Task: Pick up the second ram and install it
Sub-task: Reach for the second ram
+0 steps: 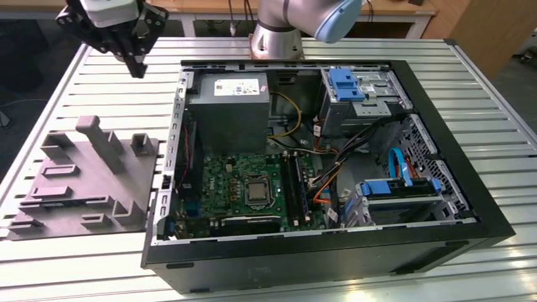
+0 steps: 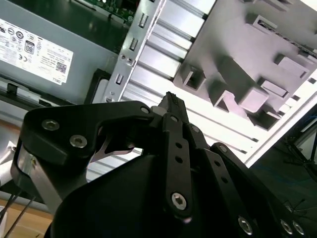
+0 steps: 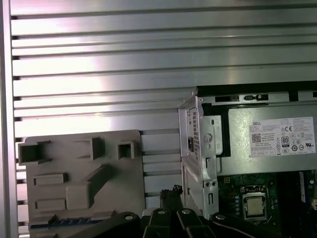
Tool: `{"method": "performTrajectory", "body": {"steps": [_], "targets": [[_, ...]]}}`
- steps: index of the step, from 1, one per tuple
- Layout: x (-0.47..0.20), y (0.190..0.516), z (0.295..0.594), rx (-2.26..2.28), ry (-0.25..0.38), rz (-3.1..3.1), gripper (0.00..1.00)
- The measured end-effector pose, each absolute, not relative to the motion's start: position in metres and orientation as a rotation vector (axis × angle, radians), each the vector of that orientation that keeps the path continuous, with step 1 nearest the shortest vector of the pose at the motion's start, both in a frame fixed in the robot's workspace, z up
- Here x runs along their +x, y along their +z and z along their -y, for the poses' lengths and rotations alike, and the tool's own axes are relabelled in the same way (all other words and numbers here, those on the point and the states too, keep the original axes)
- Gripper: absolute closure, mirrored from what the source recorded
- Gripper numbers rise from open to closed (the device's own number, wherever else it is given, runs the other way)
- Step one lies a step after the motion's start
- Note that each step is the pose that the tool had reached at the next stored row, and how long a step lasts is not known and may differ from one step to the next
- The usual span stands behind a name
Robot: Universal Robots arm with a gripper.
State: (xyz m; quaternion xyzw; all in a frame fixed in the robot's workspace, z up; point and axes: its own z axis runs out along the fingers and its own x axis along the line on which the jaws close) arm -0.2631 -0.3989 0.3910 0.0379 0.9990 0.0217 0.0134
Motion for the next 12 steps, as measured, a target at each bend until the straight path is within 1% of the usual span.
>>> {"method": "performTrajectory", "body": {"steps": [12], "targets": [[-0.301,0.381,0.401,0.118,0.068,-3.112,0.9]]}}
